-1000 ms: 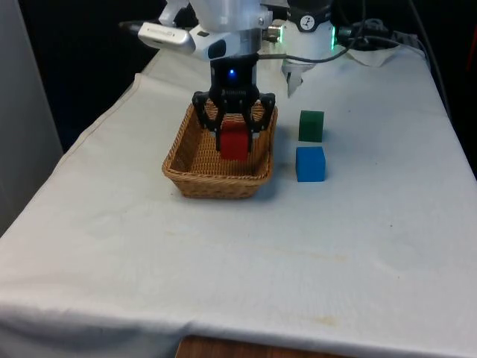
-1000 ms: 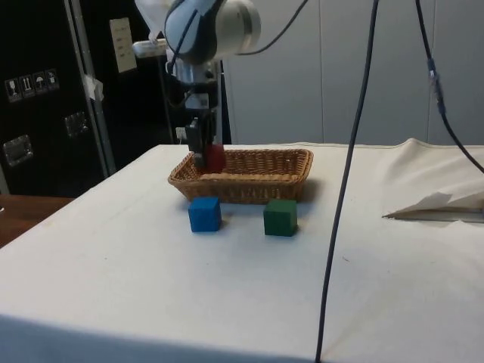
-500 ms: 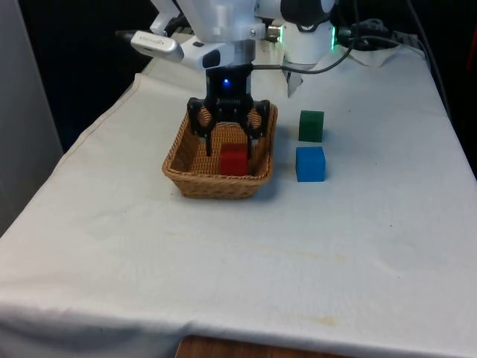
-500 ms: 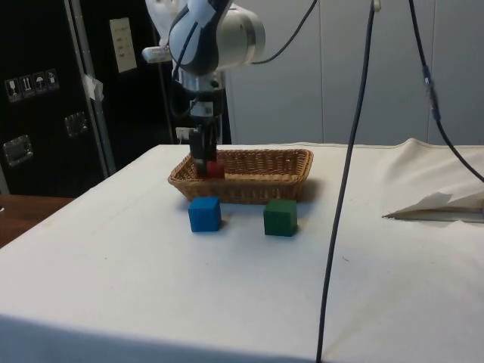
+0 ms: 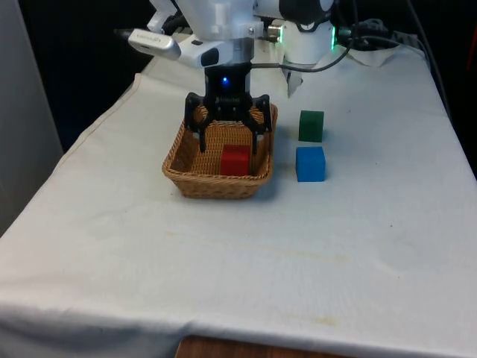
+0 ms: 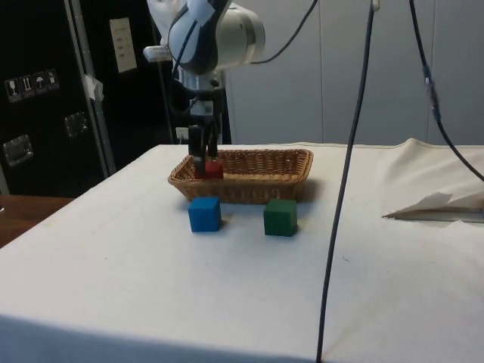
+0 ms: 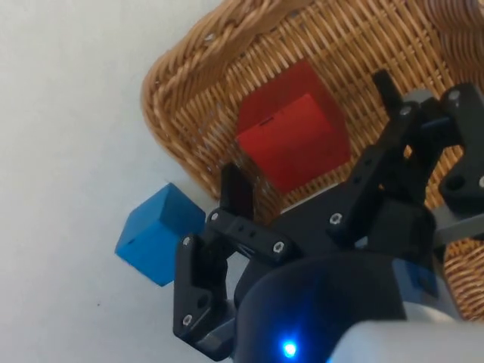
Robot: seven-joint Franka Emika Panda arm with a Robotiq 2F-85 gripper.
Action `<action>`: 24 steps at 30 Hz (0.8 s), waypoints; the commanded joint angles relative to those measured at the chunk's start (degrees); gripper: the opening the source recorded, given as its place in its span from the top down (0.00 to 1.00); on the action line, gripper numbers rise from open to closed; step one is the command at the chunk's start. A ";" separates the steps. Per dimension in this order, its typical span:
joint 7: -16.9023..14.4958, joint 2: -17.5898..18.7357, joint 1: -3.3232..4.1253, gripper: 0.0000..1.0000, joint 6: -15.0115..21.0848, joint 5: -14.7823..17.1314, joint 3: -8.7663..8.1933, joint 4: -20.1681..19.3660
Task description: Pick up exactly two blocks and place them into the basket.
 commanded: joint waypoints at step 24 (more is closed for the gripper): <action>0.23 -10.31 1.89 0.00 -5.33 -9.45 -0.97 -2.35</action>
